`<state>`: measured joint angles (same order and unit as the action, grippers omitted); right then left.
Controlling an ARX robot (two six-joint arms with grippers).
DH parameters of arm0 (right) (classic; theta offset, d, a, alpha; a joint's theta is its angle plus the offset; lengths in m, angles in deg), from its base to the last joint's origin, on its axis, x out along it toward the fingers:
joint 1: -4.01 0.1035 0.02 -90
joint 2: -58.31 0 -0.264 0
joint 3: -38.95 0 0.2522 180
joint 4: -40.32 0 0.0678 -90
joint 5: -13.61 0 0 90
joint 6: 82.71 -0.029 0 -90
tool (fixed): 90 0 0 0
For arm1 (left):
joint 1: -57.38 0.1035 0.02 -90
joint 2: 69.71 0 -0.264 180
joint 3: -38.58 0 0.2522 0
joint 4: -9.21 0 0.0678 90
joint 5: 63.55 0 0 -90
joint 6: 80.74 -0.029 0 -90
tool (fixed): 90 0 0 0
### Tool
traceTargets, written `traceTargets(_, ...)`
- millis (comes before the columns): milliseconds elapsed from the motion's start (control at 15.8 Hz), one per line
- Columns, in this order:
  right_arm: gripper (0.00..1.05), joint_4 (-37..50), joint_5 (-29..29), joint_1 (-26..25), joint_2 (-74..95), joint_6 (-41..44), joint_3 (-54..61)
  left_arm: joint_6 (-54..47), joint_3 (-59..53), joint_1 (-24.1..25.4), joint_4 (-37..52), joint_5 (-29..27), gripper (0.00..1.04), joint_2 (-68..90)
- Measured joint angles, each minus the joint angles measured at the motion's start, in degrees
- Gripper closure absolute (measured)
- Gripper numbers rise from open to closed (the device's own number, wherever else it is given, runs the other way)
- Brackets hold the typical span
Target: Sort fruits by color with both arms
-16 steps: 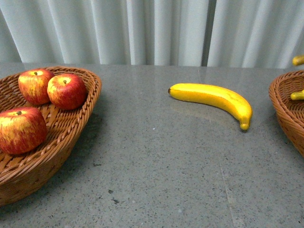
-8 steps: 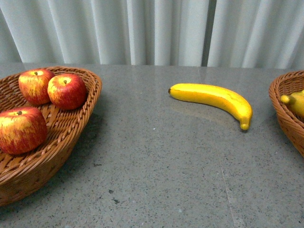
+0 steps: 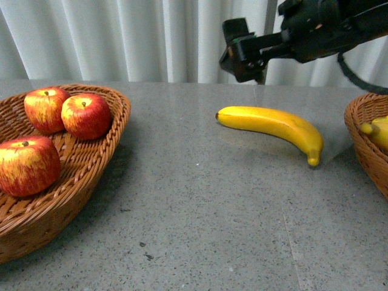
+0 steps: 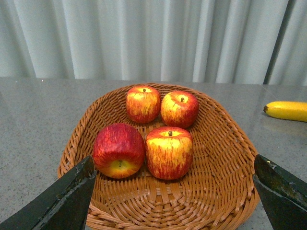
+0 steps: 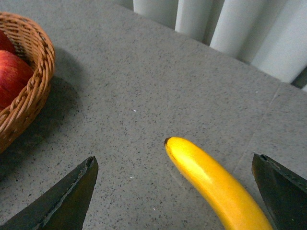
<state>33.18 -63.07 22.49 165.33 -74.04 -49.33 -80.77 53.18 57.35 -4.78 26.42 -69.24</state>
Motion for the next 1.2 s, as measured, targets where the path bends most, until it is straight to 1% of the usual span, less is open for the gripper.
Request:
traceTargets(253, 0.06, -7.3, -0.5, -0.2, 8.5, 3.4, -8.3, 0.0, 0.0, 0.0, 0.0, 0.0, 0.07, 0.0)
traceTargets(444, 0.06, -11.0, -2.6, -2.0, 12.9, 7.3, -12.4, 0.0, 0.0, 0.0, 0.0, 0.0, 0.07, 0.0)
traceTargets(634, 0.06, -16.3, -5.2, -4.3, 15.3, 9.0, -15.7, 0.0, 0.0, 0.0, 0.0, 0.0, 0.07, 0.0)
traceTargets(824, 0.06, -21.0, -5.0, -4.8, 16.4, 9.2, -16.5, 0.0, 0.0, 0.0, 0.0, 0.0, 0.07, 0.0)
traceTargets(1140, 0.07, -22.6, -6.4, -3.8, 17.0, 10.9, -15.8, 0.0, 0.0, 0.0, 0.0, 0.0, 0.07, 0.0)
traceTargets(1204, 0.16, -22.7, -6.5, -3.4, 17.4, 11.1, -15.8, 0.0, 0.0, 0.0, 0.0, 0.0, 0.07, 0.0)
